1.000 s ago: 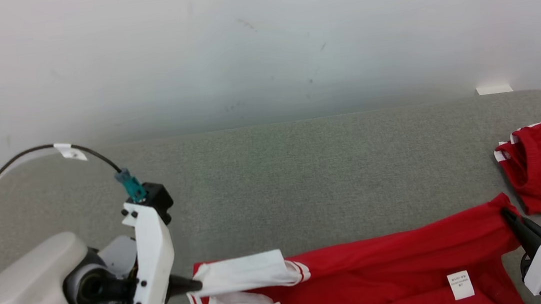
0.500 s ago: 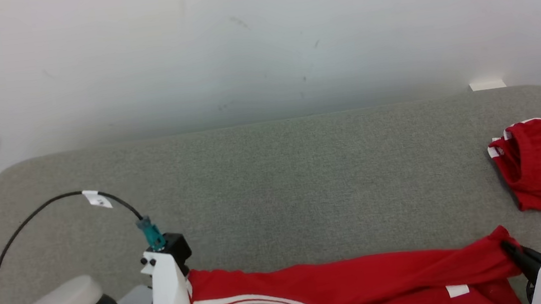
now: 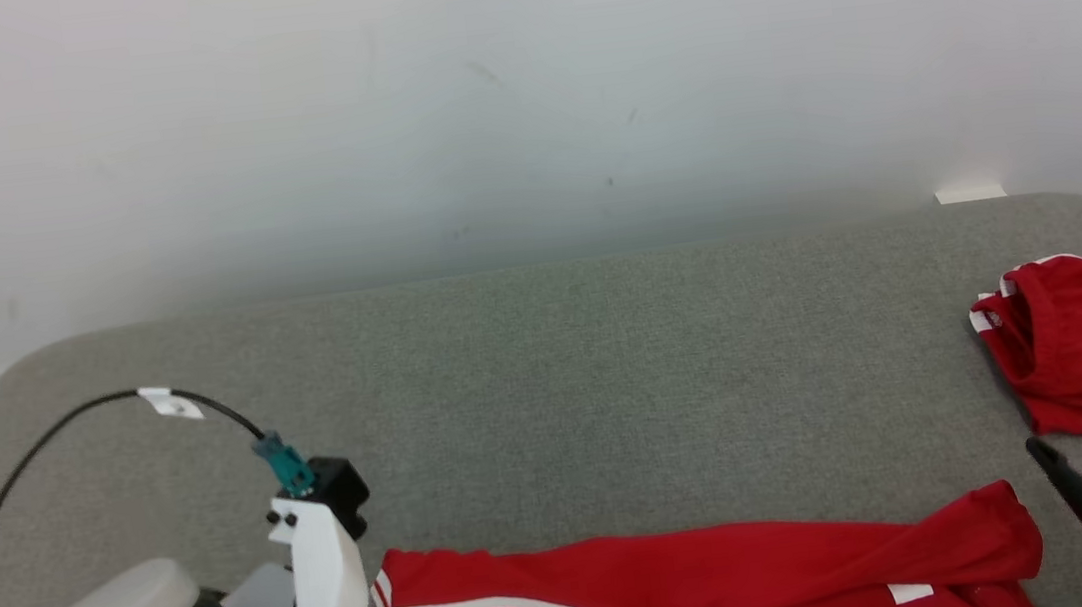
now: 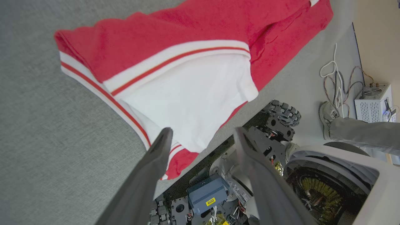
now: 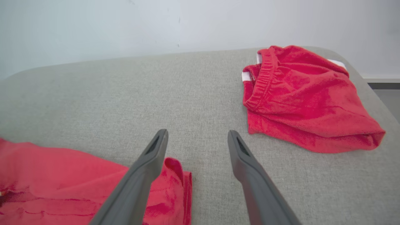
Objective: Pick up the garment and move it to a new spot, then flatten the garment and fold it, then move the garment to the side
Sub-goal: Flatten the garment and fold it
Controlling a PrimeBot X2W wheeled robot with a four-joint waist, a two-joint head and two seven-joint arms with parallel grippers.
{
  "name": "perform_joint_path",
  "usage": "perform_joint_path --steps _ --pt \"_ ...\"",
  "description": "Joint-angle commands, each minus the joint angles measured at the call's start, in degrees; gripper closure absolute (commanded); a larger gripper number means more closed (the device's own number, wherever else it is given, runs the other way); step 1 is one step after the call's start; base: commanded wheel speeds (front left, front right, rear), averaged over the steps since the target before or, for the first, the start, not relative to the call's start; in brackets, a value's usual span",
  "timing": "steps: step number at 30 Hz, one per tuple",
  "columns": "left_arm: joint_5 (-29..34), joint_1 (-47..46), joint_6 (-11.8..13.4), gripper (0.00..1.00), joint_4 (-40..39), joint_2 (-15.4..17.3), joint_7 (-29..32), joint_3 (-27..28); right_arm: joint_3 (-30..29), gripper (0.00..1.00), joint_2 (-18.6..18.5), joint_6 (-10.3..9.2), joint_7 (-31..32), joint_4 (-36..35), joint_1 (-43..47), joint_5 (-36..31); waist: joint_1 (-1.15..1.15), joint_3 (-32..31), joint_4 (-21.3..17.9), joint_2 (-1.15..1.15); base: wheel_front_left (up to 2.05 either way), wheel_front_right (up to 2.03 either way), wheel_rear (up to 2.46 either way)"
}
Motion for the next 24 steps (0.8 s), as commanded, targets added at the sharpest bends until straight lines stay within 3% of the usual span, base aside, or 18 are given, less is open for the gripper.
perform_joint_path --steps 1,5,9,14,17,20,24 --pt "1.5 -0.6 -0.4 0.00 -0.3 0.5 -2.7 1.2 -1.0 0.00 -1.1 -0.14 -2.3 -0.5 -0.8 0.0 0.00 -0.6 0.2 0.00 0.00 0.00 0.00" --pt "5.1 0.2 -0.1 0.00 -0.4 0.4 -12.6 4.4 -4.8 0.00 -1.0 -0.14 -7.4 -1.8 -0.9 0.4 0.00 -1.3 0.5 0.00 0.00 0.00 0.00" --pt "9.0 3.1 2.1 0.00 0.5 -0.2 -26.4 8.2 -11.1 0.00 0.4 -0.15 -8.9 -3.2 0.9 -2.1 0.00 -1.9 0.7 0.00 0.00 0.00 0.00" --pt "15.8 7.7 8.8 0.00 1.5 -0.6 -45.6 12.4 -29.4 0.00 4.7 -0.14 -8.8 -7.5 7.6 -11.6 0.00 -2.4 1.2 0.00 0.00 0.00 0.00" --pt "17.9 11.0 12.9 0.00 1.9 -1.0 -54.0 14.2 -39.8 0.00 8.4 -0.14 -8.8 -12.0 13.4 -19.2 0.00 -2.5 1.9 0.00 0.00 0.00 0.00" --pt "19.3 13.7 16.5 0.00 1.5 -1.6 -58.8 16.6 -48.1 0.00 13.0 -0.14 -8.9 -16.7 19.3 -26.5 0.00 -2.5 2.5 0.00 0.00 0.00 0.00" --pt "24.1 18.0 21.0 0.00 -0.8 -4.1 -60.1 23.8 -54.1 0.00 18.6 -0.14 -8.9 -22.3 25.3 -33.8 0.00 -2.5 3.0 0.00 0.00 0.00 0.00"
